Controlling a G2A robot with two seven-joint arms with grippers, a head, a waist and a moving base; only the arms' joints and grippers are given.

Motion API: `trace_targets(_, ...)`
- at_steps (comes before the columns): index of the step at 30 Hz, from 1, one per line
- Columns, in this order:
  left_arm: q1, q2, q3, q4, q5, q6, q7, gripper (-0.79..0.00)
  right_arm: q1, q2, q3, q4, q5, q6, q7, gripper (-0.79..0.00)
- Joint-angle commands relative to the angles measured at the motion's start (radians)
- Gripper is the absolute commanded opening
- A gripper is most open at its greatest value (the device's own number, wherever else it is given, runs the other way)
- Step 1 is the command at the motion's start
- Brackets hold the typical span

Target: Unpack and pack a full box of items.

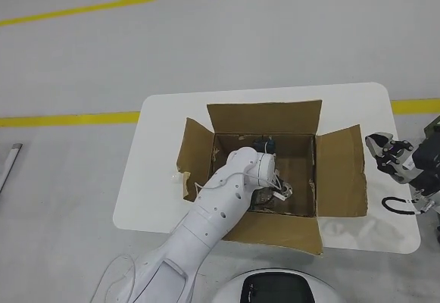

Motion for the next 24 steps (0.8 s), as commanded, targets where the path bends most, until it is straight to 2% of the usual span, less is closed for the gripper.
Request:
trace_targets(1,0.002,-0.001,-0.002,0.004,0.001,-0.002,0.001,-0.406,0.0,0.0,0.0,0.0,0.0,0.0,0.0,-0.785)
trace_targets(3,0.004,-0.002,-0.003,0.005,0.004,-0.003,0.002,-0.48,0.0,0.0,0.0,0.0,0.0,0.0,0.0,-0.785)
trace_targets(4,0.005,-0.003,-0.005,0.007,0.005,-0.004,0.003,-0.57,0.0,0.0,0.0,0.0,0.0,0.0,0.0,-0.779)
trace_targets(5,0.006,-0.003,-0.006,0.008,0.006,-0.005,0.002,-0.613,-0.002,-0.001,-0.001,-0.002,0.007,0.01,-0.001,-0.693)
trace_targets(6,0.007,-0.003,-0.007,0.008,0.006,-0.005,0.003,-0.785,-0.004,-0.002,-0.001,-0.003,0.017,0.016,0.004,-0.422)
trace_targets(7,0.008,-0.003,-0.009,0.008,0.007,-0.006,0.003,-0.785,-0.003,-0.002,0.002,-0.005,0.028,0.015,0.011,0.0)
trace_targets(14,0.017,-0.002,-0.026,-0.012,0.013,-0.006,0.002,-0.785,-0.008,-0.001,0.039,0.005,0.209,0.016,0.105,0.0)
trace_targets(20,0.028,0.005,-0.051,-0.069,0.03,0.0,-0.011,-0.785,-0.007,0.006,0.034,0.008,0.47,-0.046,0.295,0.0)
trace_targets(24,0.042,0.013,-0.067,-0.117,0.049,0.002,-0.029,-0.785,0.002,0.011,0.01,0.022,0.643,-0.04,0.418,0.0)
